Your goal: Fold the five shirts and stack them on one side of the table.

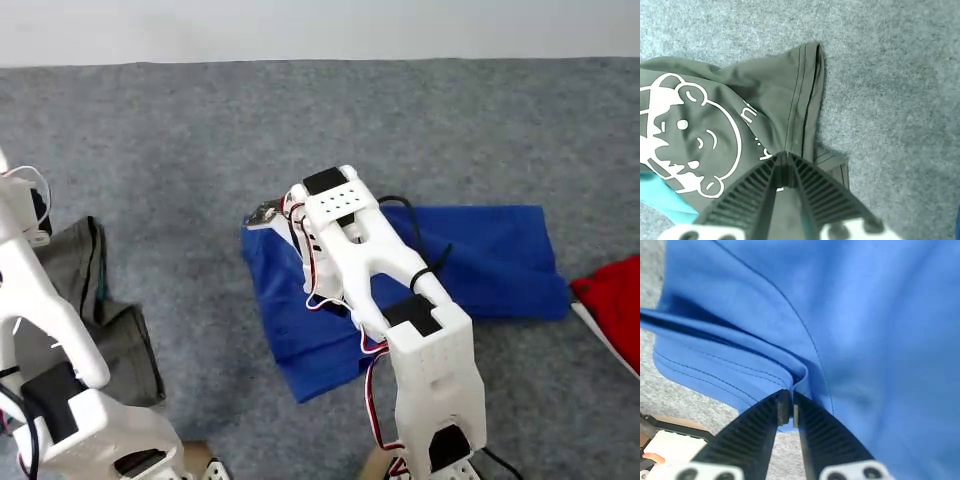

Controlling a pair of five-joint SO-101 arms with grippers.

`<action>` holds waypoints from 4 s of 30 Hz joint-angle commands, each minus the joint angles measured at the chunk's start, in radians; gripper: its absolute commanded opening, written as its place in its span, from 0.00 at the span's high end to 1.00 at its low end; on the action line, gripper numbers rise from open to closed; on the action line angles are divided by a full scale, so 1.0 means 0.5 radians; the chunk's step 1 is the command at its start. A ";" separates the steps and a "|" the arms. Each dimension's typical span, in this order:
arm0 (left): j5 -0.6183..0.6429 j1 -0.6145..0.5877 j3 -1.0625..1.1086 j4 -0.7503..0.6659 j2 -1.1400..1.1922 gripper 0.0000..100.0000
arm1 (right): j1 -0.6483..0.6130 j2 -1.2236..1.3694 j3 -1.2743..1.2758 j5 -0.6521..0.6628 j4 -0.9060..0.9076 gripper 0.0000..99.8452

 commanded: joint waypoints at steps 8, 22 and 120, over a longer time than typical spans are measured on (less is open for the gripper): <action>-0.018 0.006 0.005 -0.015 -0.074 0.98 | 0.216 -0.170 -0.212 0.101 -0.038 0.99; -0.018 0.080 0.186 -0.117 -0.077 0.98 | 0.520 -0.100 -0.334 0.120 -0.232 0.99; -0.018 0.160 0.186 -0.242 -0.074 0.98 | -0.250 0.686 -1.749 -0.114 0.072 0.90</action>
